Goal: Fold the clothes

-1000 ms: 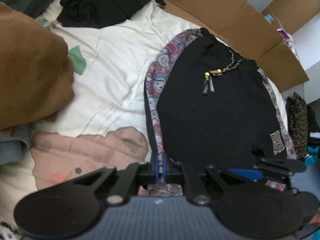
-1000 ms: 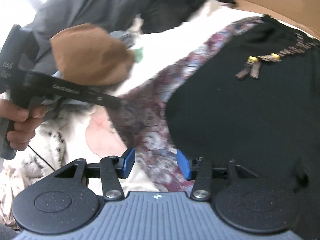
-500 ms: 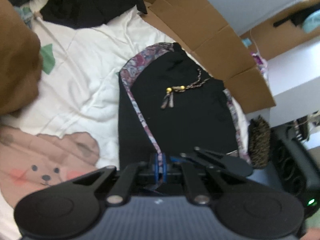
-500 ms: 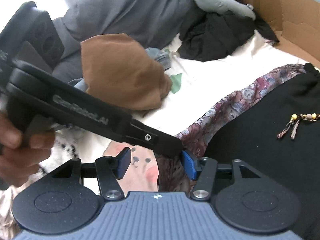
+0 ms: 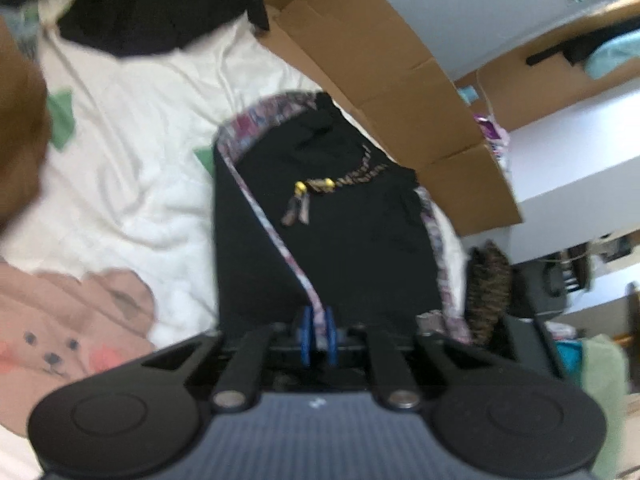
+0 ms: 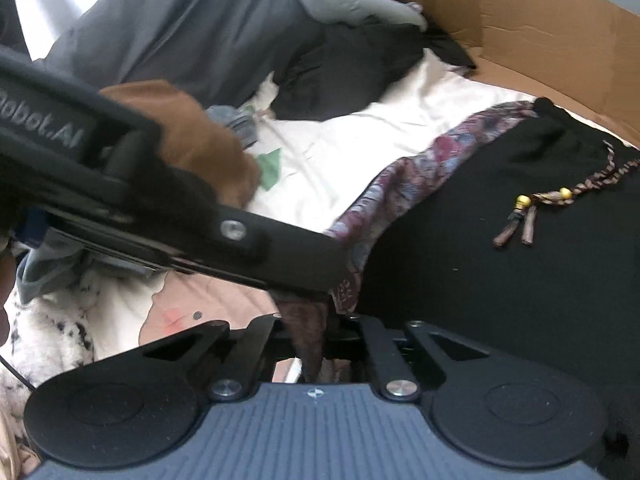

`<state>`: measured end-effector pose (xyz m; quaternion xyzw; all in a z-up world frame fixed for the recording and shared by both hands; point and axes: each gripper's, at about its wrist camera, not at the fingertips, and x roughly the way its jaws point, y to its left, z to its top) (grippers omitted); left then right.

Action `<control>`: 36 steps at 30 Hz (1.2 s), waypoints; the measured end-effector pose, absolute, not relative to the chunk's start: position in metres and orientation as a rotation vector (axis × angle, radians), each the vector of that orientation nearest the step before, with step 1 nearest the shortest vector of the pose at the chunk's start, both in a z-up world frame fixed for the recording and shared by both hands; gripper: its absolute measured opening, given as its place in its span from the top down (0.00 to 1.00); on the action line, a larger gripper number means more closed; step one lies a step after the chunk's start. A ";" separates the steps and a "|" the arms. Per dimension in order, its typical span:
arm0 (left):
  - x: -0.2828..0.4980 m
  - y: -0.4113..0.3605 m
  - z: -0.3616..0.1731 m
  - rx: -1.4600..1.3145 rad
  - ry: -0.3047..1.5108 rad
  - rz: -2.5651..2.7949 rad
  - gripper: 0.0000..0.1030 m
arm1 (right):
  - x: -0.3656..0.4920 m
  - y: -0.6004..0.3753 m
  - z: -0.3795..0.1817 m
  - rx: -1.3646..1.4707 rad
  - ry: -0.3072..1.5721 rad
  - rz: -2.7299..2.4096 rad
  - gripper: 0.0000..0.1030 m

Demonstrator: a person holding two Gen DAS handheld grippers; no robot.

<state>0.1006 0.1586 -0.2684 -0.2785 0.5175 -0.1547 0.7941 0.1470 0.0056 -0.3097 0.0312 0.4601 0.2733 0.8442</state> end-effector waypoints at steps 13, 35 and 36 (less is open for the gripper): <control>0.104 0.144 -0.285 -0.356 1.124 -0.223 0.61 | 0.158 -0.046 -0.290 0.159 1.044 0.467 0.99; 0.120 0.102 -0.309 -0.238 1.221 -0.270 0.60 | 0.181 -0.130 -0.254 0.048 1.079 0.451 0.99; 0.122 0.100 -0.309 -0.235 1.223 -0.276 0.60 | 0.180 -0.136 -0.253 0.051 1.079 0.442 0.99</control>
